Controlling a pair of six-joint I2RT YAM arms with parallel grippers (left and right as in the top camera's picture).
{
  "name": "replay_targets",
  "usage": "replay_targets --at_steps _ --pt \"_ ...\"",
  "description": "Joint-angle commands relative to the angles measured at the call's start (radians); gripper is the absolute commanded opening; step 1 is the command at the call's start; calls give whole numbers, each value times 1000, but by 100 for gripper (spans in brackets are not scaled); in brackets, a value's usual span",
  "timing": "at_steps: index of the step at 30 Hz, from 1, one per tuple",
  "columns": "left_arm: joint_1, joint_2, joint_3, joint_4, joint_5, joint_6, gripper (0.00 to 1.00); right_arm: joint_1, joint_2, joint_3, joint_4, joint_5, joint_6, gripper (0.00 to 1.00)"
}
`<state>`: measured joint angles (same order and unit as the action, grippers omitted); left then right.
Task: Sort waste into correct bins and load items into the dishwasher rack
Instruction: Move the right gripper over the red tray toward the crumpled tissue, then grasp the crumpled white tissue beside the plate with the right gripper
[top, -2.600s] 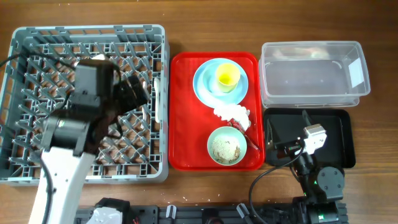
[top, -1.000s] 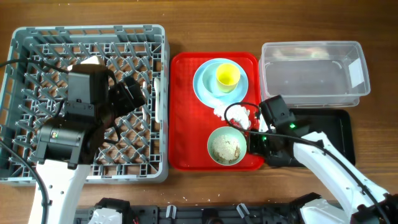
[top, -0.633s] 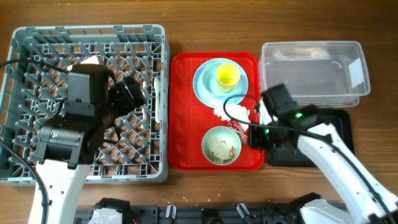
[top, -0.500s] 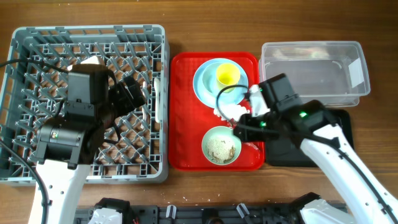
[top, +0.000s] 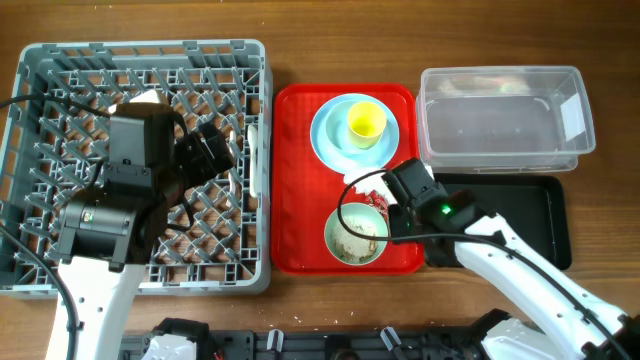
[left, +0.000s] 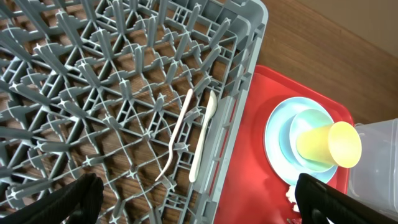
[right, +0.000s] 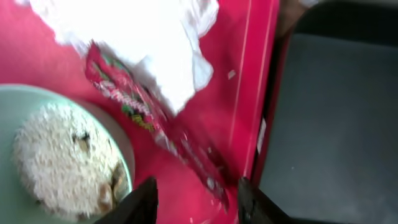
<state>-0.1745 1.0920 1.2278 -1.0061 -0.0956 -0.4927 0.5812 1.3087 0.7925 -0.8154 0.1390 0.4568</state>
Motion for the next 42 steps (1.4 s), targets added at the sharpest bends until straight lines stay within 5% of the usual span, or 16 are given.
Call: replay_targets --at_steps 1,6,10,20,23,28,29,30,36,39,40,42 --pt "6 -4 11 2 -6 -13 100 1 68 -9 32 45 18 40" --pt "7 -4 11 2 -6 -13 100 1 219 -10 77 17 17 37" --pt "7 -3 11 2 -6 -13 100 1 258 -9 113 17 16 4" --pt "7 -4 11 2 -6 -13 100 -47 -22 382 -114 14 -87 4" --pt "7 -4 11 2 -6 -13 100 -211 -53 378 -109 199 -26 4" --pt "6 -4 11 2 -6 -13 100 -481 105 377 -26 195 -9 4" --pt "7 -4 11 2 -6 -13 100 -512 154 377 3 172 -12 15" --pt "6 -4 11 2 -6 -13 100 -538 202 377 42 154 -14 54" --pt "6 -3 11 2 -6 -13 100 -558 86 408 -13 -234 -165 100" --pt "6 -4 11 2 -6 -13 100 -558 23 408 -79 -591 -195 100" --pt "6 -4 11 2 -6 -13 100 -558 16 408 -117 -774 -207 80" --pt "7 -4 11 2 -6 -13 100 -527 16 397 -198 -837 -206 68"
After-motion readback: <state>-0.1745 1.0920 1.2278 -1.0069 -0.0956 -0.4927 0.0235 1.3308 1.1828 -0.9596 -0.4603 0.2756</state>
